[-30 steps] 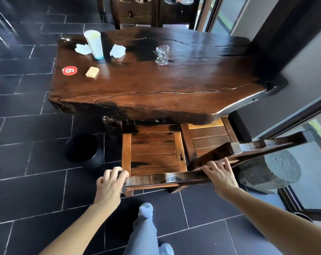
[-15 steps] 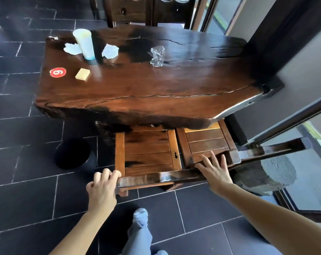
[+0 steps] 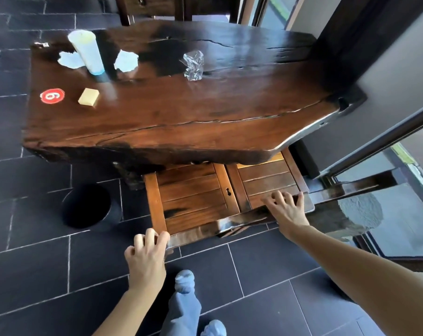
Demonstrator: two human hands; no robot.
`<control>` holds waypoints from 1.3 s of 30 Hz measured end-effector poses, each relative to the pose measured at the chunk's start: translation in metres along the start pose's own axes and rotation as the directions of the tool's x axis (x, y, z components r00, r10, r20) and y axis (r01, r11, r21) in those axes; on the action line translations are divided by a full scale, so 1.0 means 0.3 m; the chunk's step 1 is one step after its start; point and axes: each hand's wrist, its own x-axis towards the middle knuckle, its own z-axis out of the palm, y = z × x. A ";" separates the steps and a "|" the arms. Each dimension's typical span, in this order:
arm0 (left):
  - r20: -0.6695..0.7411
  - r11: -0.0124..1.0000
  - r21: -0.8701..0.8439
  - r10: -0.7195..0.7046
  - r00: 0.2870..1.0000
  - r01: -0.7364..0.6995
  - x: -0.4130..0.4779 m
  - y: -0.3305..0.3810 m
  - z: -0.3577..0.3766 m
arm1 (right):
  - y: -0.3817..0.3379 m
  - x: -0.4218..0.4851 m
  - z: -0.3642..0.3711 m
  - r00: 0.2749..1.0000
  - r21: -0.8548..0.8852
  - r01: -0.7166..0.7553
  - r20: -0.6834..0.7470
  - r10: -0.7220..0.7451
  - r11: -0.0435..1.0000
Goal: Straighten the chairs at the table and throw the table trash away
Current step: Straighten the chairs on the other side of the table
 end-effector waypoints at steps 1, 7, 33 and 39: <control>0.001 1.000 -0.003 0.004 1.000 -0.004 -0.003 -0.001 -0.001 | -0.002 -0.002 -0.003 1.000 0.007 0.002 -0.001 -0.002 1.000; 0.245 0.989 0.073 0.110 0.963 -0.132 0.088 -0.021 -0.108 | -0.029 -0.019 -0.035 0.998 0.146 -0.048 0.044 0.042 0.988; 0.263 0.977 -0.156 0.185 0.947 -0.147 0.159 0.376 0.059 | 0.254 0.021 -0.080 0.934 0.153 0.278 0.186 -0.304 0.948; 0.223 0.980 -0.125 0.182 0.958 -0.157 0.231 0.633 0.068 | 0.305 0.083 -0.040 0.881 0.161 0.389 0.222 -0.418 0.907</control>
